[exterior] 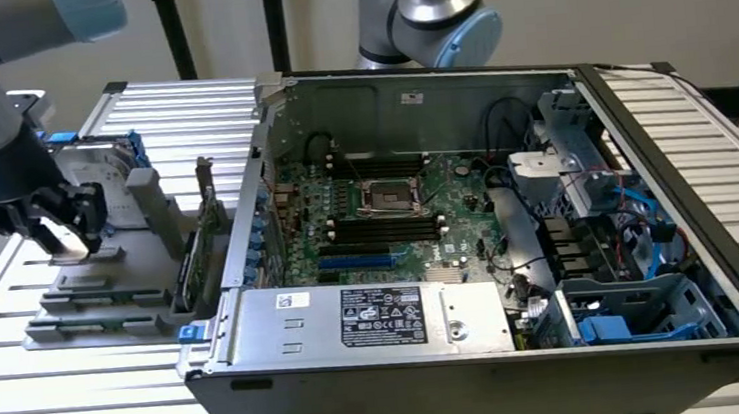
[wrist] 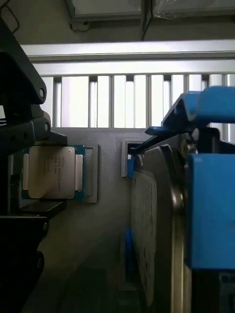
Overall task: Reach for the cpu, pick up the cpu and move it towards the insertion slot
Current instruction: 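Pick up the cpu and move it towards the insertion slot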
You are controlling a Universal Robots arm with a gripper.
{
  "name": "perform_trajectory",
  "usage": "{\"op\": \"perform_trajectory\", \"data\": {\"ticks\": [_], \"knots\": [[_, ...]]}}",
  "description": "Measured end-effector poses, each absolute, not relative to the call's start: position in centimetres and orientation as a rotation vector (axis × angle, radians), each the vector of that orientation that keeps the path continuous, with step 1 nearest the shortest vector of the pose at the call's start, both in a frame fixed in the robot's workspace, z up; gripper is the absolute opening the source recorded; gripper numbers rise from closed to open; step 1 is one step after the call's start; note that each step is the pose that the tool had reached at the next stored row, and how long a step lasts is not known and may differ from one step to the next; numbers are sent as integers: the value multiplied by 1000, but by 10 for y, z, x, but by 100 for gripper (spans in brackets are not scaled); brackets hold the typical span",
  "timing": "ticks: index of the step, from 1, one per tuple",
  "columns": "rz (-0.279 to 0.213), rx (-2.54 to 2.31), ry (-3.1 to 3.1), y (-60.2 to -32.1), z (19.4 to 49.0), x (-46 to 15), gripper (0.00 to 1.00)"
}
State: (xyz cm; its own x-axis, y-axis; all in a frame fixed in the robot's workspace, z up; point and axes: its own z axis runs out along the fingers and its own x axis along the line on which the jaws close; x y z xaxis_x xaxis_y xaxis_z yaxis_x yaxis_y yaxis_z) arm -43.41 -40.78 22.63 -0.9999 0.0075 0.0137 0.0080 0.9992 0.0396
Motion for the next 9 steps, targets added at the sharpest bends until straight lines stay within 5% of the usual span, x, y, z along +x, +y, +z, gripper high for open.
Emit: {"op": "perform_trajectory", "data": {"ticks": [9], "knots": [[-62, -12, -3127, -408, 267, -428, 55]]}}
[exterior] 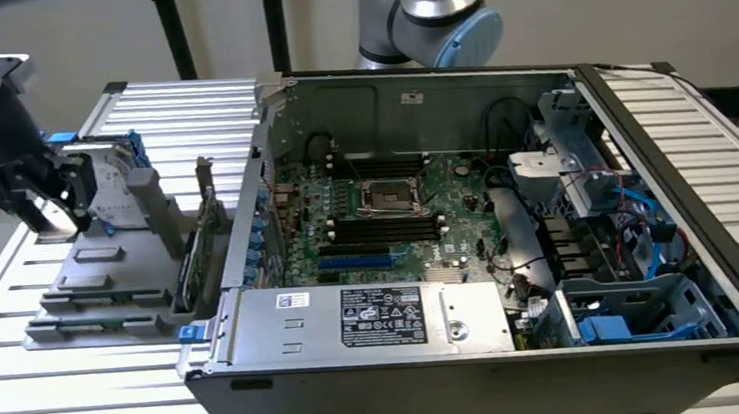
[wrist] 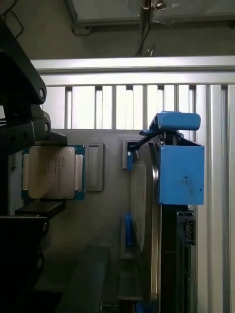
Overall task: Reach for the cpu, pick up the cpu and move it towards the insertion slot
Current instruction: 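Pick up the cpu and move it towards the insertion slot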
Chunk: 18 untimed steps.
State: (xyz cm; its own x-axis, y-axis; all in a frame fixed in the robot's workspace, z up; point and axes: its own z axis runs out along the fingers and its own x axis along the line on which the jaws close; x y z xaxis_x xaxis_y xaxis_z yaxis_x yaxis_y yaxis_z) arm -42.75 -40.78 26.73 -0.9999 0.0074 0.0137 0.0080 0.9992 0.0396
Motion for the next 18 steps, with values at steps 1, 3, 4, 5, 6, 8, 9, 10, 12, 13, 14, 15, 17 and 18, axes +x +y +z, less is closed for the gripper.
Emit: {"op": "perform_trajectory", "data": {"ticks": [1, 3, 4, 5, 6, 8, 9, 10, 12, 13, 14, 15, 17, 18], "knots": [[-62, -12, -3128, -408, 272, -426, 55], [-62, -12, -3127, -408, 281, -424, 55], [-62, -12, -3128, -408, 285, -422, 55], [-62, -12, -3127, -408, 290, -420, 55], [-62, -12, -3127, -408, 295, -418, 55], [-62, -12, -3127, -408, 304, -413, 55], [-62, -12, -3127, -408, 308, -411, 55], [-62, -12, -3127, -408, 313, -408, 55], [-62, -12, -3127, -408, 322, -401, 55], [-62, -12, -3127, -408, 326, -396, 55], [-64, -12, -3127, -408, 331, -392, 55], [-65, -12, -3127, -408, 335, -387, 55], [-67, -12, -3126, -408, 344, -378, 55], [-68, -12, -3125, -408, 349, -374, 55]]}}
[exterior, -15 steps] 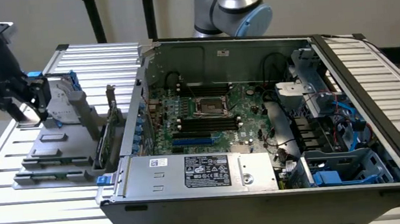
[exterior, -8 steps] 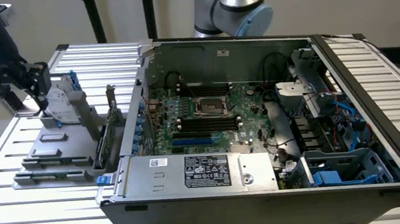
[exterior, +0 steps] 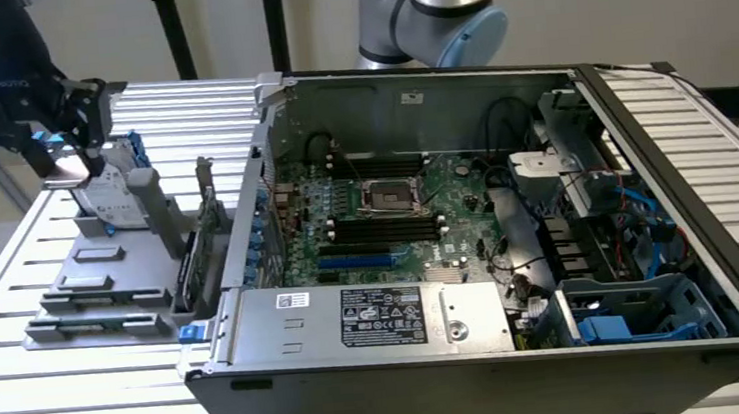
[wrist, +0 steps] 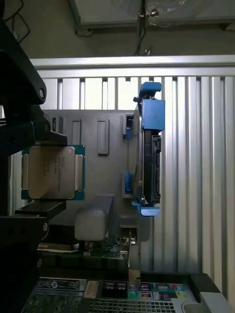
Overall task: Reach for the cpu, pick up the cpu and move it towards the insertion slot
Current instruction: 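Pick up the cpu and move it towards the insertion slot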
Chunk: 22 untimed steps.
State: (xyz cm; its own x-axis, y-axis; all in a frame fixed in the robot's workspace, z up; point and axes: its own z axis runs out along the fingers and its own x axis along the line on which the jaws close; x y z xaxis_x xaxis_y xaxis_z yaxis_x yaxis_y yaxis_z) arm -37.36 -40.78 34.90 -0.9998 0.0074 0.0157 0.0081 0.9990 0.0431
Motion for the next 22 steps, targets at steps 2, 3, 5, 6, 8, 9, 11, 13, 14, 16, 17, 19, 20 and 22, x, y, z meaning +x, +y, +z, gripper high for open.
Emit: {"op": "perform_trajectory", "data": {"ticks": [2, 3, 5, 6, 8, 9, 11, 13, 14, 16, 17, 19, 20, 22], "knots": [[-68, -12, -3124, -408, 357, -365, 55], [-68, -12, -3123, -408, 360, -360, 55], [-69, -12, -3122, -408, 365, -351, 55], [-70, -12, -3122, -408, 367, -346, 55], [-72, -12, -3122, -408, 371, -337, 55], [-73, -12, -3122, -408, 373, -333, 55], [-77, -12, -3122, -408, 377, -324, 55], [-80, -12, -3121, -408, 380, -314, 55], [-81, -12, -3121, -408, 382, -310, 55], [-83, -12, -3121, -408, 384, -301, 55], [-83, -12, -3121, -408, 385, -296, 55], [-84, -12, -3121, -408, 386, -287, 55], [-84, -12, -3121, -408, 387, -283, 55], [-84, -12, -3121, -408, 387, -274, 55]]}}
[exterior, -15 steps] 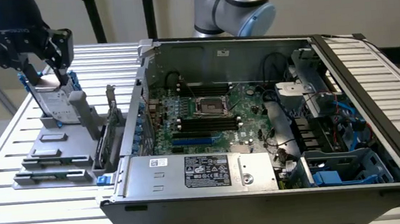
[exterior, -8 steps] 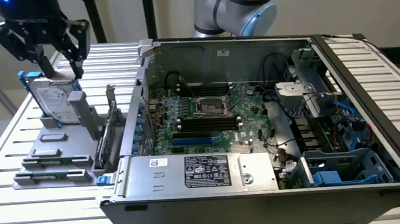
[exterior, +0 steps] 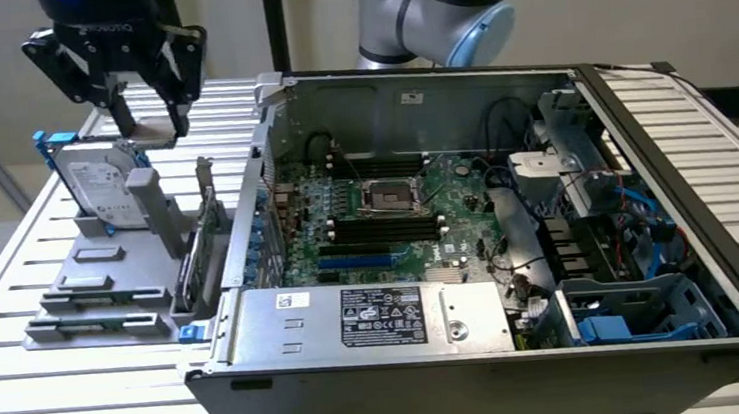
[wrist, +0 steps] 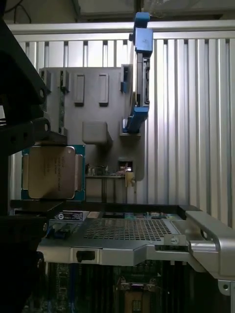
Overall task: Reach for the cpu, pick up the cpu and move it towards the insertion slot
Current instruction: 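Pick up the cpu and move it towards the insertion slot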
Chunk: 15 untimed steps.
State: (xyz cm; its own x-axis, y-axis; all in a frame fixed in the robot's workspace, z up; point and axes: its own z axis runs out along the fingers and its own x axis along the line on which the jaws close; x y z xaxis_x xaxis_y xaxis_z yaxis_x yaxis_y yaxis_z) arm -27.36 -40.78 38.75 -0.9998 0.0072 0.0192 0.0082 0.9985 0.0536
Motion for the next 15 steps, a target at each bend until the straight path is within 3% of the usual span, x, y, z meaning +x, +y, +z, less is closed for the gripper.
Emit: {"op": "perform_trajectory", "data": {"ticks": [15], "knots": [[-84, -12, -3121, -408, 389, -205, 55]]}}
